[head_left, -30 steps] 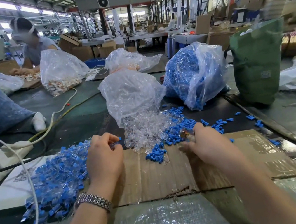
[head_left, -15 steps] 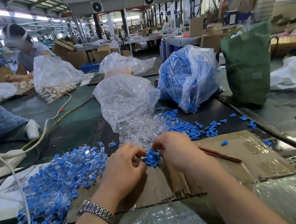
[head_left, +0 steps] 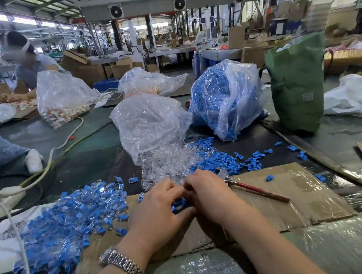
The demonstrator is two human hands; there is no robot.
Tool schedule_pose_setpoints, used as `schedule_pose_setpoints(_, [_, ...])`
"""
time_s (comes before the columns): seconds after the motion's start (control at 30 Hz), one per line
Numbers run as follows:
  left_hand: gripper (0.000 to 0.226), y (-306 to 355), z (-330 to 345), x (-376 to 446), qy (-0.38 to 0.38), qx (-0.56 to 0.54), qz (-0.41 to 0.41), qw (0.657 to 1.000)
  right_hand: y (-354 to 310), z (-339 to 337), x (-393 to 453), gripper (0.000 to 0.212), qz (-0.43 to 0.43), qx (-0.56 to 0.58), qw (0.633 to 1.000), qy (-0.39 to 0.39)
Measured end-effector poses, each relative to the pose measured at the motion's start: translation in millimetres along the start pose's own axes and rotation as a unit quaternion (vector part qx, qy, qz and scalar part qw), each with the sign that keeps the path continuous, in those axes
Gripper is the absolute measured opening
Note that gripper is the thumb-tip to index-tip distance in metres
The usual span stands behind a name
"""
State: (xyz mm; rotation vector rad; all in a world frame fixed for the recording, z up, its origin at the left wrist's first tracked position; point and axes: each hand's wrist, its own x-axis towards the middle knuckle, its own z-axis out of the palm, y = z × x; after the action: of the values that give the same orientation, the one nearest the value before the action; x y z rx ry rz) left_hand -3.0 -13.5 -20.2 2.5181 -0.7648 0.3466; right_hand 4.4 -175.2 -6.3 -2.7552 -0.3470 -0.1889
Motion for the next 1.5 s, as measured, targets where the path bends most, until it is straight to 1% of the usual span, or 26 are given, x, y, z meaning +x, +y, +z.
schedule_pose_setpoints(0.13, [0.011,-1,0,0,0.019,-0.002,0.004,1.000,1,-1,-1,0.012,-0.001,0.010,1.000,0.012])
schedule_pose_setpoints(0.3, [0.008,0,-3,0,0.037,-0.024,-0.011,0.999,2,-2,-4,0.010,0.000,0.009,1.000,0.029])
schedule_pose_setpoints(0.37, [0.008,3,-5,0,0.058,-0.047,-0.033,0.997,2,-1,-6,0.009,-0.002,0.017,0.999,0.044])
schedule_pose_setpoints(0.43, [0.011,6,-7,1,0.076,-0.083,-0.064,0.992,1,-1,-7,0.007,0.004,0.049,0.997,0.064])
schedule_pose_setpoints(0.53, [0.012,7,-12,2,0.073,-0.170,-0.117,0.976,0,-4,-6,0.006,0.030,0.095,0.993,0.069])
schedule_pose_setpoints(0.63, [0.012,3,-16,3,0.059,-0.285,-0.172,0.941,1,-5,-6,0.011,0.014,0.070,0.997,0.034])
schedule_pose_setpoints(0.7, [0.013,-1,-18,3,0.051,-0.373,-0.212,0.902,2,-6,-7,0.013,0.005,0.070,0.997,0.021])
schedule_pose_setpoints(0.77, [0.014,-6,-21,4,0.041,-0.450,-0.247,0.857,2,-7,-7,0.014,0.006,0.081,0.996,0.028])
schedule_pose_setpoints(0.83, [0.015,-7,-23,5,0.023,-0.503,-0.266,0.822,4,-9,-7,0.010,0.026,0.128,0.990,0.051])
schedule_pose_setpoints(0.93, [0.022,-9,-24,4,0.014,-0.577,-0.266,0.772,6,-12,-8,0.003,0.067,0.222,0.970,0.075])
schedule_pose_setpoints(1.03, [0.022,-9,-26,3,0.016,-0.623,-0.251,0.741,6,-14,-9,0.001,0.085,0.287,0.951,0.076])
schedule_pose_setpoints(1.13, [0.019,-7,-28,3,0.012,-0.635,-0.247,0.732,5,-19,-9,0.001,0.081,0.383,0.916,0.088])
schedule_pose_setpoints(1.27, [0.031,-6,-29,4,0.007,-0.632,-0.245,0.736,-1,-25,-13,0.003,0.018,0.451,0.888,0.086])
schedule_pose_setpoints(1.33, [0.039,-6,-29,4,0.000,-0.629,-0.241,0.739,-3,-25,-15,0.004,-0.006,0.449,0.890,0.083])
schedule_pose_setpoints(1.5, [0.041,-6,-27,4,-0.002,-0.629,-0.245,0.738,-1,-20,-14,0.007,-0.022,0.390,0.916,0.092])
